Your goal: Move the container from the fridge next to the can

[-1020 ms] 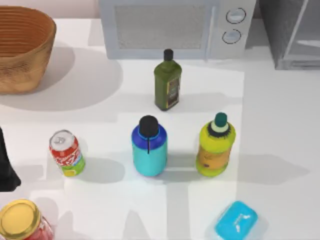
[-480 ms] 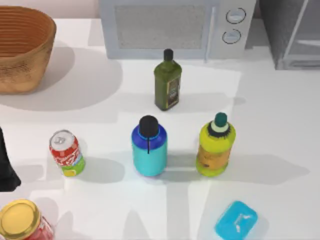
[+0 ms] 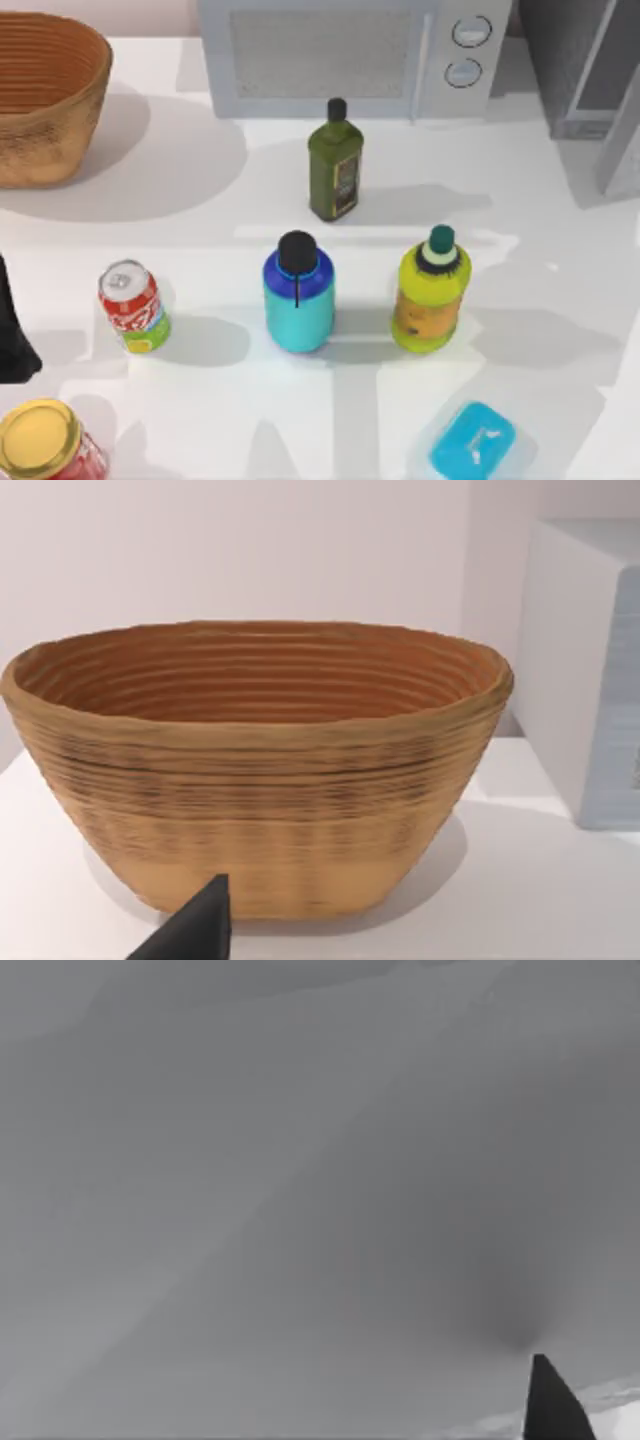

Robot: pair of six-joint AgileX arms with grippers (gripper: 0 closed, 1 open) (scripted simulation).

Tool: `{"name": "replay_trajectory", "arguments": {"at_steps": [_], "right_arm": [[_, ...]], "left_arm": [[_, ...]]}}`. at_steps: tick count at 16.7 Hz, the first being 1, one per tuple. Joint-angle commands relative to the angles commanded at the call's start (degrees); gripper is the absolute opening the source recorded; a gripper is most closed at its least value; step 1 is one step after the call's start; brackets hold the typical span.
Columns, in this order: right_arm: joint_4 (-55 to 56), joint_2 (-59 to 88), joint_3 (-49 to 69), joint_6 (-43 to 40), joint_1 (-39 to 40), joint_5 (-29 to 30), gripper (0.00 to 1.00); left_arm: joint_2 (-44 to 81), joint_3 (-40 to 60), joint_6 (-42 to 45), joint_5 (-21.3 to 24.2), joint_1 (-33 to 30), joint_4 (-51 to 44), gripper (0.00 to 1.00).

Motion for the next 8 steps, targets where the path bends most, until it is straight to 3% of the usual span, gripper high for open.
{"name": "replay_trajectory", "arguments": {"at_steps": [4, 8], "right_arm": [[4.8, -3.2, -4.6, 8.6, 11.0, 9.8, 1.00], [5.8, -4.0, -5.6, 10.5, 12.9, 11.7, 1.00]], "left_arm": [[0.0, 0.0, 0.0, 0.0, 0.0, 0.0, 1.00], [0.0, 0.0, 0.0, 0.0, 0.0, 0.0, 1.00]]}}
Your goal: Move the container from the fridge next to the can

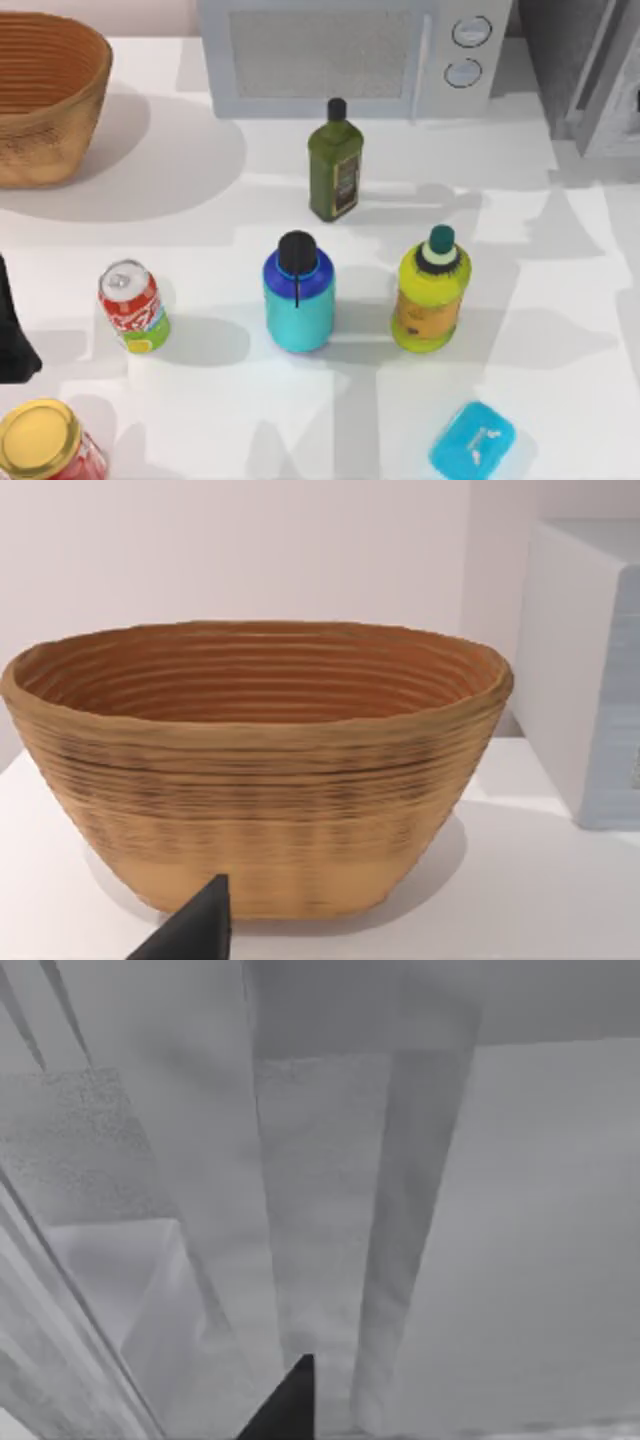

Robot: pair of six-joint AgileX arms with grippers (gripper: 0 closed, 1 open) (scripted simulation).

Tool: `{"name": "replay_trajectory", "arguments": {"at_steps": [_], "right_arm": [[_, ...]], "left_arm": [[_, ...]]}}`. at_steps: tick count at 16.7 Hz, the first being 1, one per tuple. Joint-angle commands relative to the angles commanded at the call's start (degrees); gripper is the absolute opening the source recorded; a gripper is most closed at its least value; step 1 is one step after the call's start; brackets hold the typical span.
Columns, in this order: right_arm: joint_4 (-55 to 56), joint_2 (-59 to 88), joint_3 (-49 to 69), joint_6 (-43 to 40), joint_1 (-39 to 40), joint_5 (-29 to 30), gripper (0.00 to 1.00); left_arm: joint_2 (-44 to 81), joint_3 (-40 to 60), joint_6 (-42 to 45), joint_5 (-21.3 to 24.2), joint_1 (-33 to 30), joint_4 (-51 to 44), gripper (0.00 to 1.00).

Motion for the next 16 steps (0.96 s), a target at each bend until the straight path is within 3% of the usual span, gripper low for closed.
{"name": "replay_trajectory", "arguments": {"at_steps": [5, 12, 16], "right_arm": [[-0.7, 2.5, 2.1, -0.2, -1.0, 0.5, 1.00], [-4.5, 17.4, 21.6, -0.1, -0.8, 0.7, 1.00], [-5.5, 20.9, 25.7, -0.1, -0.8, 0.8, 1.00]], "left_arm": [[0.0, 0.0, 0.0, 0.0, 0.0, 0.0, 1.00], [0.0, 0.0, 0.0, 0.0, 0.0, 0.0, 1.00], [0.0, 0.0, 0.0, 0.0, 0.0, 0.0, 1.00]]}}
